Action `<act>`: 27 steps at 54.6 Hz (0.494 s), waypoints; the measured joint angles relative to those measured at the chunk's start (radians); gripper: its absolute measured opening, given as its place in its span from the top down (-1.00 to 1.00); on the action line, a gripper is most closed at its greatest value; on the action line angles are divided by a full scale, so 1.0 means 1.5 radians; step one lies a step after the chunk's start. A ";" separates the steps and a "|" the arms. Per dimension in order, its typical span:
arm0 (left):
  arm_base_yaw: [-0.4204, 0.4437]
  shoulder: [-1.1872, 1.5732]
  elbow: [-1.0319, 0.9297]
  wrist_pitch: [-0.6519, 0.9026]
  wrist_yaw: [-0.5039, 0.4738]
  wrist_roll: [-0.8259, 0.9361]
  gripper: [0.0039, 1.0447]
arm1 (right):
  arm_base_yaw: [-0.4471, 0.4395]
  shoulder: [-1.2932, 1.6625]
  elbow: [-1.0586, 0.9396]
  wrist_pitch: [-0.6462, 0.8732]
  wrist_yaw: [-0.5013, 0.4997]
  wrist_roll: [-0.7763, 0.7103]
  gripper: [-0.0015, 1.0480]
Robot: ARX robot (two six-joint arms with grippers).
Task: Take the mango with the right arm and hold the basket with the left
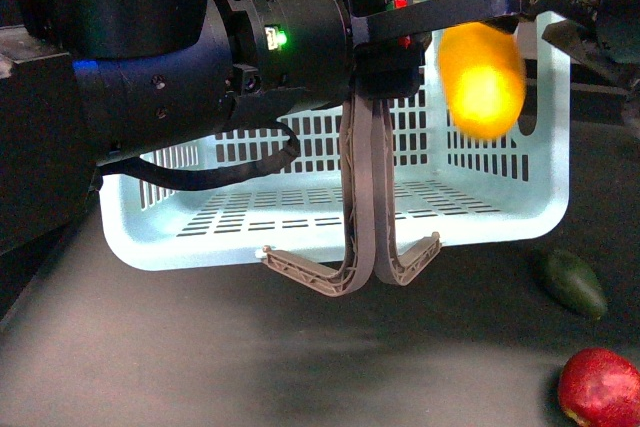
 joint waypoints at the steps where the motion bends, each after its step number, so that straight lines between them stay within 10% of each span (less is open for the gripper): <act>1: 0.000 0.000 0.000 0.000 0.000 0.000 0.90 | -0.003 -0.009 -0.005 0.001 -0.002 0.002 -0.78; 27: 0.000 0.007 0.000 -0.001 -0.003 -0.005 0.90 | -0.142 -0.361 -0.209 -0.113 0.029 0.031 -0.85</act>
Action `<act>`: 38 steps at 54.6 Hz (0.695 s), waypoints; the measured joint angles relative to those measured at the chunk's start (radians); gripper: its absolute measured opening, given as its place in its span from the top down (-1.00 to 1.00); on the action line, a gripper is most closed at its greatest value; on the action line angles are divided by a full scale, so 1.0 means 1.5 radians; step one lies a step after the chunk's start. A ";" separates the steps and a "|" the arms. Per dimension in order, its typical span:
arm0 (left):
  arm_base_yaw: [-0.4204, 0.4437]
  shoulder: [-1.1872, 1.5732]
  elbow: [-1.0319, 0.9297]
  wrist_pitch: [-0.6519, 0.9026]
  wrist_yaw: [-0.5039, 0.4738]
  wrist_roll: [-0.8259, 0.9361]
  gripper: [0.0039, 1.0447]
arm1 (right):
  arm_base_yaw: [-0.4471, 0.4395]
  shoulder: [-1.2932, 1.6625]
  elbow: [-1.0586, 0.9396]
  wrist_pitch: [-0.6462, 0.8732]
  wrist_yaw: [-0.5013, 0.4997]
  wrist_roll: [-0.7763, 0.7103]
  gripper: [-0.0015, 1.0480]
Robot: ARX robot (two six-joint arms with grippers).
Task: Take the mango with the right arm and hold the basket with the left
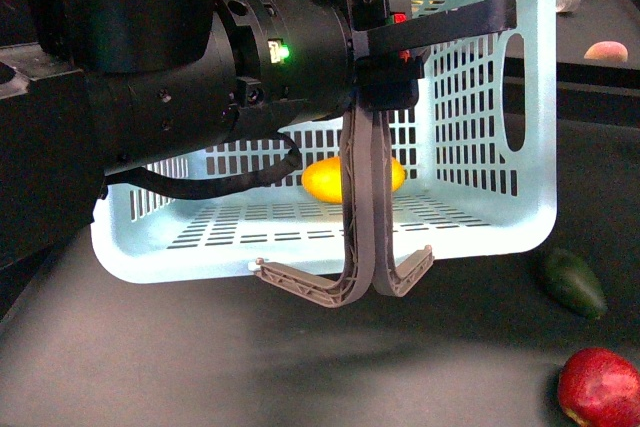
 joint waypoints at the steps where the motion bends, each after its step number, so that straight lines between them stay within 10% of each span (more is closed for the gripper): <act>1: 0.000 0.000 0.000 0.000 -0.001 -0.001 0.90 | -0.009 -0.021 -0.010 -0.012 0.000 0.001 -0.85; 23: -0.001 0.000 0.000 0.000 0.004 -0.001 0.90 | -0.104 -0.410 -0.129 -0.274 0.081 -0.031 -0.85; 38: 0.000 0.000 0.000 0.000 0.003 -0.001 0.90 | -0.119 -0.450 -0.171 -0.176 0.007 -0.106 -0.68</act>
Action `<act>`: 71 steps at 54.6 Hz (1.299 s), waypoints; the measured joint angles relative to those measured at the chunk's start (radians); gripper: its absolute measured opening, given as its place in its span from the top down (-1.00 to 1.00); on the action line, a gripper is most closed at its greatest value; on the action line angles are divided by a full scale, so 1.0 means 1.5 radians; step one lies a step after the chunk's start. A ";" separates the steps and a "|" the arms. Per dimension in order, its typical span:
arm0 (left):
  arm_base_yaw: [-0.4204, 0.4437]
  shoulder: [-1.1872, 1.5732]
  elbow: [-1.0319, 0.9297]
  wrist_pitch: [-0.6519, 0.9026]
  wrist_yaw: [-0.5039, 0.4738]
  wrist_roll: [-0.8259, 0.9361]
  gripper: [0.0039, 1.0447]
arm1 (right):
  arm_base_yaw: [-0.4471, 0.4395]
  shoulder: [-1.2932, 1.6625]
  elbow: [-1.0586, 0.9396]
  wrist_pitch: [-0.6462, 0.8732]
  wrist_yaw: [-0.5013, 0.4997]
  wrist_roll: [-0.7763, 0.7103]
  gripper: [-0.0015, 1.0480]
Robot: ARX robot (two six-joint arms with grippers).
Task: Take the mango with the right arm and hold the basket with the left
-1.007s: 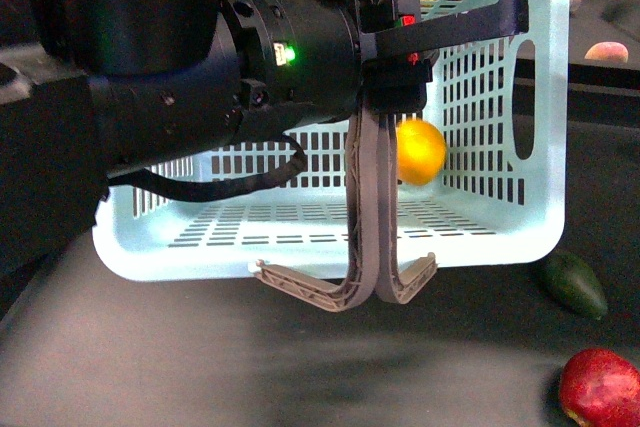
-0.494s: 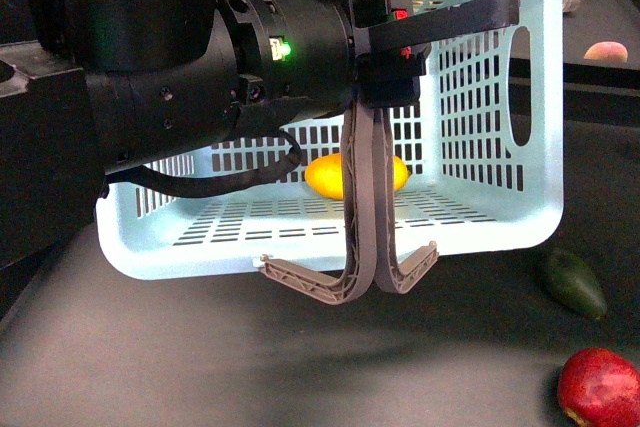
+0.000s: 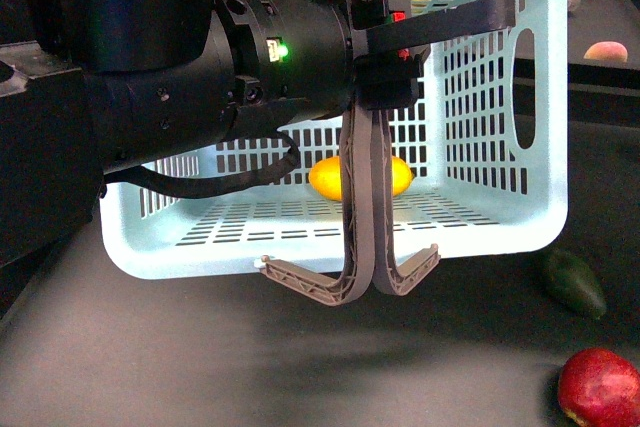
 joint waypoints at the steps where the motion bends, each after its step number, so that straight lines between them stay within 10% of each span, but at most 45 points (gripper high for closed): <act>1: 0.000 0.000 0.000 0.000 0.000 -0.001 0.90 | -0.003 -0.007 -0.016 0.037 -0.034 -0.028 -0.61; 31: -0.001 0.000 0.000 0.000 0.000 0.001 0.90 | 0.075 -0.119 -0.082 0.079 -0.002 -0.207 0.97; 71: -0.001 0.000 0.000 0.000 0.000 -0.001 0.90 | 0.076 -0.283 -0.081 -0.088 -0.002 -0.209 0.96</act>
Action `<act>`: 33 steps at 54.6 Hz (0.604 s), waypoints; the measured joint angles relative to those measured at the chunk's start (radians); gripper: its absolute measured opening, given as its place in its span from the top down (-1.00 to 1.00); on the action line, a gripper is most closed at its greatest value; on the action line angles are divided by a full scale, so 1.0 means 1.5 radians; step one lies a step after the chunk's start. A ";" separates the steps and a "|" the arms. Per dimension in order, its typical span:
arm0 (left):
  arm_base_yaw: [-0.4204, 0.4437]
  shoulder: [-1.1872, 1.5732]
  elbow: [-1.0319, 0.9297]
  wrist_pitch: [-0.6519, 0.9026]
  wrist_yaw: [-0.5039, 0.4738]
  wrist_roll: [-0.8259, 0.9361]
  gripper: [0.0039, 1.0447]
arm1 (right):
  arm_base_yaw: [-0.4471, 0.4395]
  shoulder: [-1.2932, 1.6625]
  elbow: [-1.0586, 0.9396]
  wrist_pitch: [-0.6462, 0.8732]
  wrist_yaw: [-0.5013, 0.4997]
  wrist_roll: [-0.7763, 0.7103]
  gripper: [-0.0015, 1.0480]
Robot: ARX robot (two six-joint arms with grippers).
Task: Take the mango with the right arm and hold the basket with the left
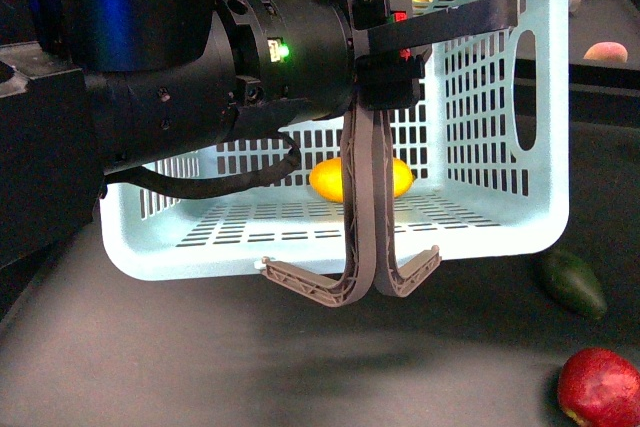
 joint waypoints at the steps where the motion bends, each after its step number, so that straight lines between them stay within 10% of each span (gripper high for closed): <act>1: 0.000 0.000 0.000 0.000 0.000 0.000 0.90 | 0.000 0.000 0.000 0.000 0.000 0.000 0.96; 8: 0.000 0.000 0.000 0.000 0.000 0.004 0.90 | 0.000 0.000 0.000 0.000 0.000 -0.001 0.90; 21: 0.000 0.000 0.000 0.000 0.000 0.003 0.90 | 0.000 0.000 0.000 0.000 0.000 -0.001 -0.11; 33: -0.032 0.017 0.076 -0.152 -0.385 -0.053 0.90 | 0.000 0.000 0.000 0.000 -0.001 -0.001 -0.78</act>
